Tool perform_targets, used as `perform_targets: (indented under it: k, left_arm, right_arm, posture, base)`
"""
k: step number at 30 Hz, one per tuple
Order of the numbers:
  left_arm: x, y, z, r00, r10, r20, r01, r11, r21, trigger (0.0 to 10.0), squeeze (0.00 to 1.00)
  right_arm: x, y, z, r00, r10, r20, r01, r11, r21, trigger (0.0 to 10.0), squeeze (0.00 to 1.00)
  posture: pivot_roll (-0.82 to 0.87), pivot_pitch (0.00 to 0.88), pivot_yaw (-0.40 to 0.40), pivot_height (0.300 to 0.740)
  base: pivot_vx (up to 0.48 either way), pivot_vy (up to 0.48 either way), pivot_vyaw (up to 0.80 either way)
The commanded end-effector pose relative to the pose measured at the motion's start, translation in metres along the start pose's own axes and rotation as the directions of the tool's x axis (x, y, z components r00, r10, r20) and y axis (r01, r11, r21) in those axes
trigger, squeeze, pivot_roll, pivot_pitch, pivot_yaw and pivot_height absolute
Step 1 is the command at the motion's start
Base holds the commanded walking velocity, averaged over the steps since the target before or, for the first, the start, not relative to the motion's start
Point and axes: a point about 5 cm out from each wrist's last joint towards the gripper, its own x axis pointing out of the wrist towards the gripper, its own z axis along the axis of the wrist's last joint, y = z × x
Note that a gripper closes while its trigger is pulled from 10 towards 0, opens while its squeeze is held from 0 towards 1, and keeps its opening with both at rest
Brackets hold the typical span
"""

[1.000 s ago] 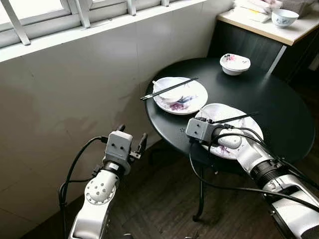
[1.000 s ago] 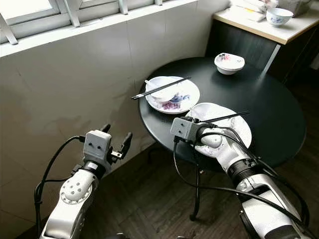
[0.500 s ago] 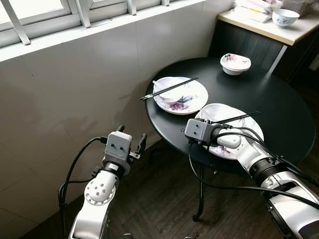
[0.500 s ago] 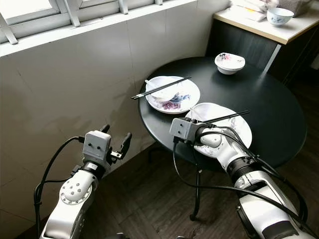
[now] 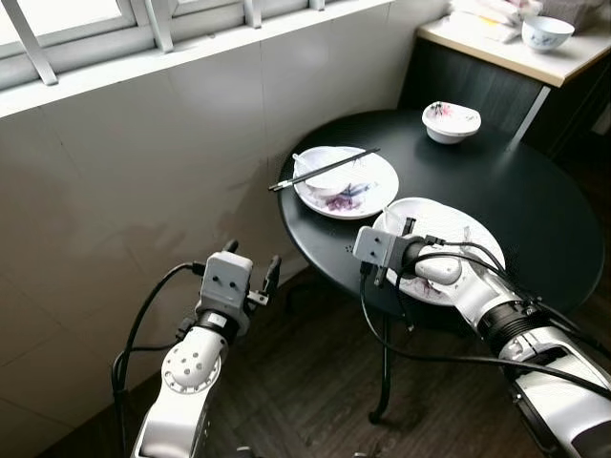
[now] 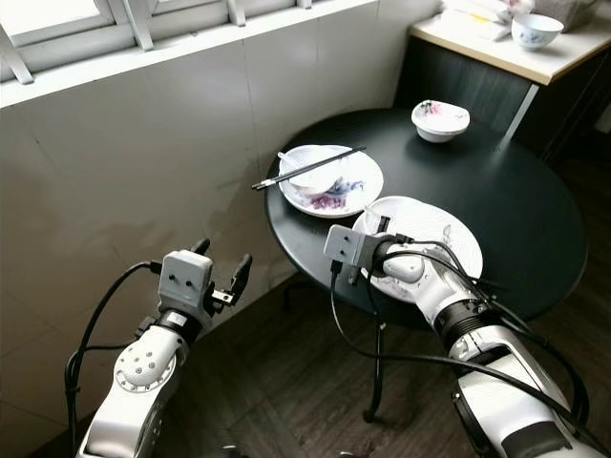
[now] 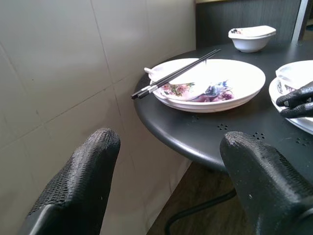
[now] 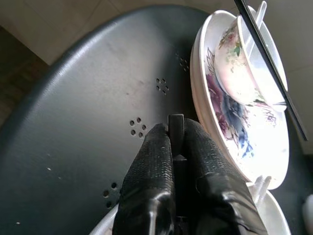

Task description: Kitchen organization

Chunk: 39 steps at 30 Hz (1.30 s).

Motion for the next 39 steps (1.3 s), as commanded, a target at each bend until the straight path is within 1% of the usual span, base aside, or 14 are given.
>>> perform_targets:
  k: [1,8,11,13,15,19,20,22,23,25,28,32,34,39]
  left_arm:
    - [0.000,-0.002,0.000,1.000,-0.007,-0.002,0.007,1.000,0.000,10.0,0.00]
    - [-0.001,-0.003,0.000,1.000,-0.006,-0.004,0.006,1.000,0.001,10.0,0.00]
    - [-0.001,-0.002,-0.001,1.000,-0.006,-0.006,0.006,1.000,0.002,10.0,0.00]
    - [-0.001,-0.002,-0.001,1.000,-0.006,-0.006,0.006,1.000,0.002,10.0,0.00]
    - [0.000,-0.002,-0.001,1.000,-0.007,-0.007,0.007,1.000,0.003,10.0,0.00]
    - [0.000,-0.002,-0.001,1.000,-0.005,-0.008,0.005,1.000,0.002,10.0,0.00]
    - [0.000,-0.002,-0.001,1.000,-0.005,-0.008,0.005,1.000,0.002,10.0,0.00]
    - [0.000,-0.002,-0.001,1.000,0.000,-0.005,0.000,1.000,0.000,10.0,0.00]
    - [0.000,-0.001,0.000,1.000,0.008,-0.003,-0.008,1.000,-0.004,10.0,0.00]
    - [0.000,0.000,0.000,1.000,0.013,-0.002,-0.013,1.000,-0.007,10.0,0.00]
    - [0.000,0.005,0.001,0.999,0.049,0.005,-0.049,0.998,-0.036,10.0,0.00]
    - [0.000,0.010,0.002,0.997,0.075,0.011,-0.074,0.995,-0.065,10.0,0.00]
    - [0.000,0.011,0.003,0.997,0.080,0.020,-0.079,0.995,-0.068,10.0,0.00]
    - [-0.001,0.015,0.005,0.994,0.102,0.026,-0.099,0.992,-0.073,10.0,0.00]
  right_arm:
    - [-0.001,-0.008,0.004,1.000,-0.022,0.009,0.022,0.998,-0.051,0.0,0.00]
    - [-0.002,-0.010,0.017,0.997,-0.059,0.059,0.065,0.991,-0.115,0.0,0.00]
    - [-0.003,-0.012,0.030,0.992,-0.078,0.101,0.088,0.991,-0.100,0.0,0.00]
    - [-0.003,-0.012,0.030,0.991,-0.079,0.104,0.090,0.991,-0.100,0.0,0.00]
    - [-0.004,-0.012,0.040,0.987,-0.095,0.133,0.108,0.989,-0.099,0.0,0.00]
    - [-0.006,-0.011,0.051,0.977,-0.130,0.168,0.145,0.986,-0.085,0.0,0.00]
    - [-0.007,-0.012,0.055,0.970,-0.151,0.189,0.166,0.984,-0.068,0.0,0.00]
    - [-0.009,-0.015,0.063,0.946,-0.231,0.230,0.243,0.970,-0.026,0.0,0.00]
    - [-0.011,-0.017,0.068,0.925,-0.279,0.256,0.292,0.956,-0.012,0.0,0.00]
    - [-0.013,-0.018,0.071,0.914,-0.299,0.274,0.314,0.950,-0.011,0.0,0.00]
    - [-0.021,-0.024,0.082,0.857,-0.388,0.340,0.409,0.912,0.010,0.0,0.00]
    - [-0.031,-0.027,0.091,0.808,-0.444,0.388,0.475,0.880,0.018,0.0,0.00]
    - [-0.033,-0.028,0.093,0.794,-0.459,0.400,0.490,0.871,0.027,0.0,0.00]
    - [-0.036,-0.027,0.097,0.783,-0.469,0.410,0.508,0.861,0.013,0.0,0.00]
  posture:
    - [0.03,0.034,-0.051,0.740]
    - [0.03,0.035,-0.048,0.740]
    - [0.02,0.034,-0.047,0.740]
    - [0.02,0.034,-0.047,0.740]
    - [0.02,0.034,-0.046,0.740]
    - [0.02,0.034,-0.046,0.740]
    - [0.02,0.034,-0.046,0.740]
    - [0.02,0.034,-0.046,0.740]
    - [0.02,0.032,-0.043,0.740]
    - [0.02,0.032,-0.043,0.740]
    - [0.02,0.030,-0.042,0.740]
    - [0.01,0.030,-0.040,0.740]
    - [0.02,0.028,-0.038,0.740]
    - [0.02,0.025,-0.037,0.740]
  base:
    - [0.000,0.000,0.00]
    - [0.000,0.000,0.00]
    - [0.000,0.000,0.00]
    - [0.000,0.000,0.00]
    - [0.000,0.000,0.00]
    - [0.000,0.000,0.00]
    - [0.000,0.000,0.00]
    - [0.000,0.000,0.00]
    - [0.000,0.000,0.00]
    - [0.000,0.000,0.40]
    - [0.000,0.000,0.80]
    - [0.000,0.000,0.80]
    - [0.000,0.000,0.80]
    - [0.000,0.000,0.80]
